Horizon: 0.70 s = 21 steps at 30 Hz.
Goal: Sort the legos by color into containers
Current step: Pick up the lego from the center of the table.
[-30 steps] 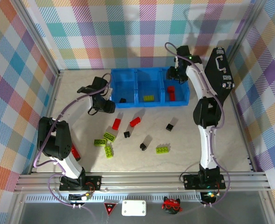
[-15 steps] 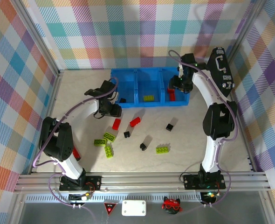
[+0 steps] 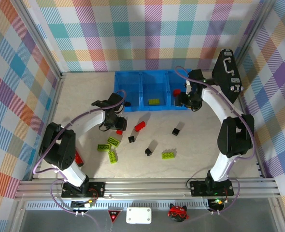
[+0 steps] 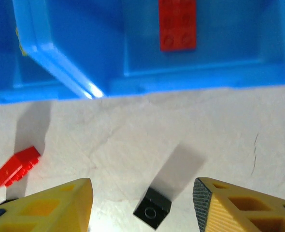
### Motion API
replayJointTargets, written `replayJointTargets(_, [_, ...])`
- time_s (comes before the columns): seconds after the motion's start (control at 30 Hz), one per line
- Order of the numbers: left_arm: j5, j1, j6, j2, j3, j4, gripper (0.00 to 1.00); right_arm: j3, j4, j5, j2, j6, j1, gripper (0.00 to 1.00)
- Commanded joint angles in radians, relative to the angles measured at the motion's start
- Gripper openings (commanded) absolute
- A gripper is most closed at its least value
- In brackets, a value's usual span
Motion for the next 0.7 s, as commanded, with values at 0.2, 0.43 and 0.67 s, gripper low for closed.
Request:
replayJointTargets(0.2, [0.005, -0.007, -0.043, -0.042, -0.047, 0.007, 0.51, -0.181, 0.028, 0.015, -0.122, 0.052, 0.054, 0.58])
replayJointTargets(0.43, [-0.016, -0.011, -0.065, -0.042, -0.069, -0.015, 0.51, -0.248, 0.039, 0.028, -0.16, 0.069, 0.073, 0.58])
replayJointTargets(0.67, [0.002, -0.009, -0.067, -0.066, -0.126, -0.047, 0.59, -0.265, 0.025, 0.043, -0.178, 0.063, 0.075, 0.59])
